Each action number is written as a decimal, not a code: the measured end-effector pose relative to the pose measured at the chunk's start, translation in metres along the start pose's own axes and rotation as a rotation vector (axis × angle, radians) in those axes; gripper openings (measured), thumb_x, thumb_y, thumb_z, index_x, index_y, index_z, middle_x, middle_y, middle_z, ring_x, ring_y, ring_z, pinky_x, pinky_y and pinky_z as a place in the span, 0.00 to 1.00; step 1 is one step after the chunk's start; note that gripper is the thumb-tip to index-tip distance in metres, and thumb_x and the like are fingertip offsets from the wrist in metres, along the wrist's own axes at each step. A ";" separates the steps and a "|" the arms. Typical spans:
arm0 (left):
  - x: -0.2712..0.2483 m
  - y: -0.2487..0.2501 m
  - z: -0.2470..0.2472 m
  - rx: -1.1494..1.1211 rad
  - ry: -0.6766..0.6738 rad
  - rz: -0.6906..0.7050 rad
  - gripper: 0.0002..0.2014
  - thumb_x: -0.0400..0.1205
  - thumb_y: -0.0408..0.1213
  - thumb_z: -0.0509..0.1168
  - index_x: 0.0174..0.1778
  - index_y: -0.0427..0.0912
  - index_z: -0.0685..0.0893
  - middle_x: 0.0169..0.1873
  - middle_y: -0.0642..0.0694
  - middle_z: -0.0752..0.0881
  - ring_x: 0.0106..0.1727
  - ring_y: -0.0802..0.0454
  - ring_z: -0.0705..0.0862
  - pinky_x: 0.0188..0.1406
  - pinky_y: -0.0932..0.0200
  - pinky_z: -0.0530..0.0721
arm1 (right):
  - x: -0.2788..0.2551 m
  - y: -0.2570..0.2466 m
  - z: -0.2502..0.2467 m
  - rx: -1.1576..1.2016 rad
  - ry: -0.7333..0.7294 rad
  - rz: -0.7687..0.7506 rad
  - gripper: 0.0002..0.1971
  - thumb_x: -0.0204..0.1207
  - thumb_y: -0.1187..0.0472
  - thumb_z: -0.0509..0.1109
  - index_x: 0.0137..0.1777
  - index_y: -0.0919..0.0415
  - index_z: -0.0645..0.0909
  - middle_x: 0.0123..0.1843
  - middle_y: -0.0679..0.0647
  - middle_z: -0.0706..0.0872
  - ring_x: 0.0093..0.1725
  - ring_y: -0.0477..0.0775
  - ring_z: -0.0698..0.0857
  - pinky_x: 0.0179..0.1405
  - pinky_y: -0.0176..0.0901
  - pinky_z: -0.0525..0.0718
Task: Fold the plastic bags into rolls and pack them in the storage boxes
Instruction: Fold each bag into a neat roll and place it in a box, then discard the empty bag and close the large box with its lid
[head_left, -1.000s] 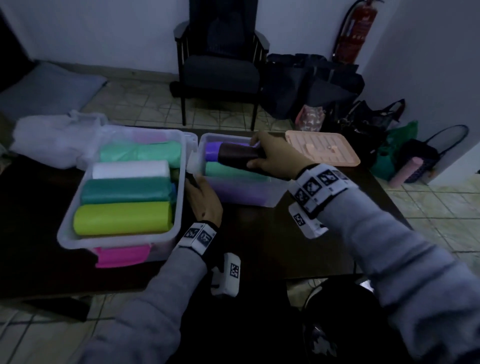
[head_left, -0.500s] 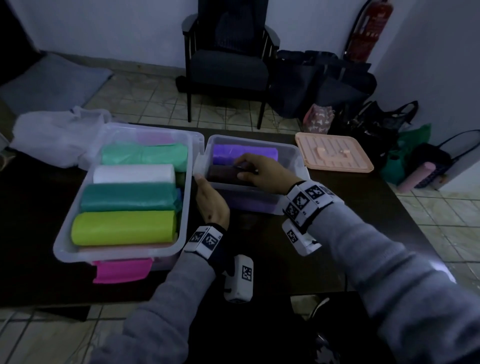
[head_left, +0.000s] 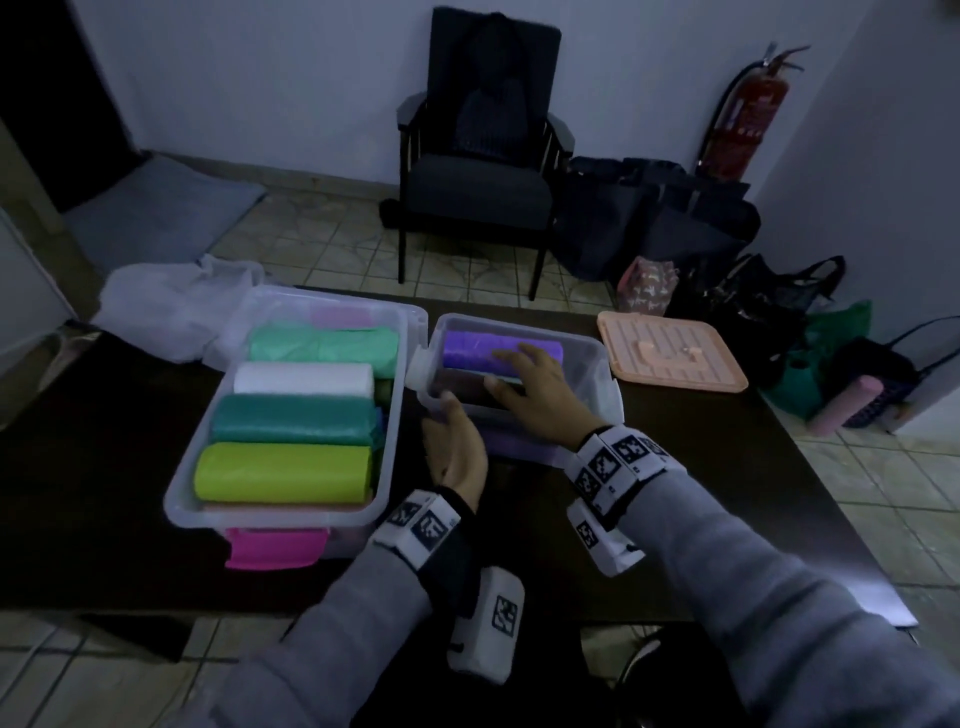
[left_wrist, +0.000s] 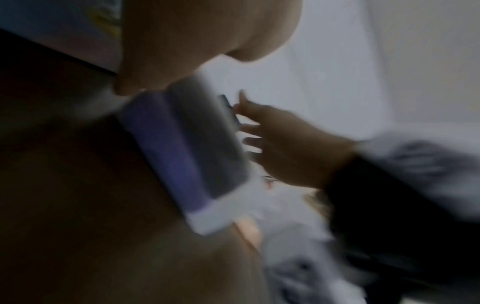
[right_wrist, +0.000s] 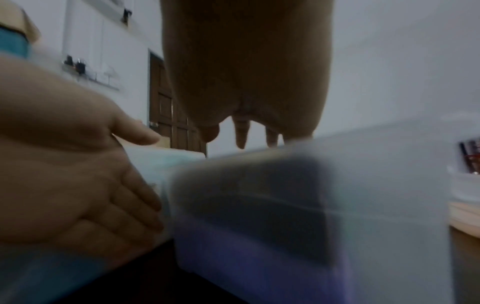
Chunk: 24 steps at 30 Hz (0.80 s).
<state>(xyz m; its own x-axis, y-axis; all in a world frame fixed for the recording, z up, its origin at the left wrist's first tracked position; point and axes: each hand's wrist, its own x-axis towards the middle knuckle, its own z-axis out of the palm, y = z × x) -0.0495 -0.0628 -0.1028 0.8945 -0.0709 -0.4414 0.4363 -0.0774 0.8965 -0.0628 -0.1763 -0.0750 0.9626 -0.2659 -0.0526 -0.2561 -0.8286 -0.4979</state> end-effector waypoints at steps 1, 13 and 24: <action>-0.009 0.002 0.000 -0.015 -0.038 -0.022 0.30 0.87 0.52 0.48 0.79 0.35 0.64 0.77 0.35 0.68 0.77 0.40 0.68 0.77 0.50 0.61 | -0.001 -0.002 -0.005 0.015 0.014 0.004 0.26 0.83 0.49 0.61 0.79 0.53 0.64 0.82 0.60 0.58 0.81 0.61 0.56 0.78 0.54 0.56; -0.008 0.186 -0.093 -0.216 -0.335 0.220 0.10 0.85 0.36 0.56 0.37 0.46 0.75 0.36 0.51 0.76 0.38 0.57 0.76 0.35 0.63 0.75 | 0.047 -0.082 -0.073 0.022 0.106 -0.184 0.21 0.81 0.51 0.64 0.71 0.60 0.75 0.72 0.60 0.77 0.73 0.60 0.73 0.73 0.55 0.71; 0.151 0.230 -0.188 0.198 -0.039 0.204 0.16 0.88 0.35 0.53 0.32 0.39 0.71 0.33 0.40 0.76 0.29 0.50 0.71 0.24 0.64 0.72 | 0.186 -0.199 -0.051 0.007 -0.093 -0.353 0.21 0.82 0.52 0.63 0.73 0.59 0.72 0.70 0.56 0.78 0.68 0.54 0.77 0.68 0.44 0.74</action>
<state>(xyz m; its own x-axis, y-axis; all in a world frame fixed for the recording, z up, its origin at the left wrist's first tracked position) 0.2038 0.0962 0.0438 0.9557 -0.1433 -0.2570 0.2163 -0.2500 0.9438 0.1631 -0.0861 0.0580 0.9956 0.0820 0.0452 0.0936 -0.8578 -0.5054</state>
